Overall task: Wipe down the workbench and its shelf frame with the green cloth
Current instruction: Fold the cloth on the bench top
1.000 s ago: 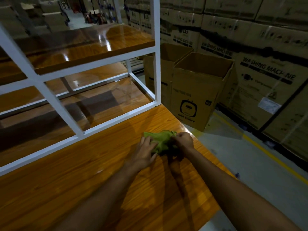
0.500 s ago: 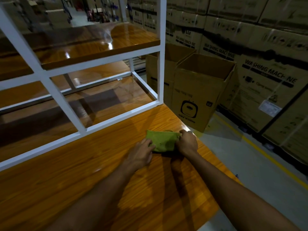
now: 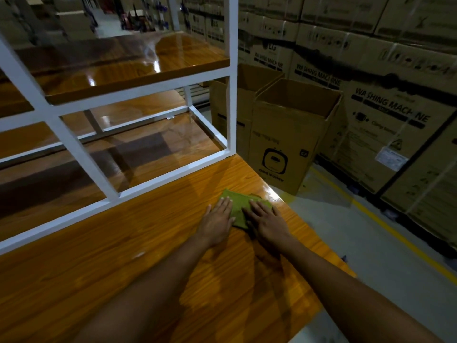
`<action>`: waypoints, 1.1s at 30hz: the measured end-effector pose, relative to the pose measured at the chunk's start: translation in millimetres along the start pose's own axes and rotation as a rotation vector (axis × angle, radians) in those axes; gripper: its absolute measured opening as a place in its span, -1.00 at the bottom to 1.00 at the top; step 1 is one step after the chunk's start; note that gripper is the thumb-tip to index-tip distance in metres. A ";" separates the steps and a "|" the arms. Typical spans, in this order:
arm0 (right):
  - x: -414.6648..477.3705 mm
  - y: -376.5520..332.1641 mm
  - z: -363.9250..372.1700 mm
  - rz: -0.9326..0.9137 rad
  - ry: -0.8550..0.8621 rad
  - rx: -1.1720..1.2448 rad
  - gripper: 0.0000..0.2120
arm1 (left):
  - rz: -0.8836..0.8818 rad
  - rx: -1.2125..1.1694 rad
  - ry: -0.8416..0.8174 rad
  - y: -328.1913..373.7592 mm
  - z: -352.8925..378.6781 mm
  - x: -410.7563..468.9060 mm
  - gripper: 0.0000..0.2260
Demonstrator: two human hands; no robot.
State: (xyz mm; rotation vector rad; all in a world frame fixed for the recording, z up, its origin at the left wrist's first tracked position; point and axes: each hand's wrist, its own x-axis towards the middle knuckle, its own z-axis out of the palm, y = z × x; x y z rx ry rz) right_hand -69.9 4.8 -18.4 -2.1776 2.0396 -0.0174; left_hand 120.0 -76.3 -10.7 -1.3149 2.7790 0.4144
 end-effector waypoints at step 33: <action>-44.4 3.0 -15.2 0.342 0.029 0.191 -0.38 | 0.350 0.199 -0.157 29.7 -34.7 49.9 -0.44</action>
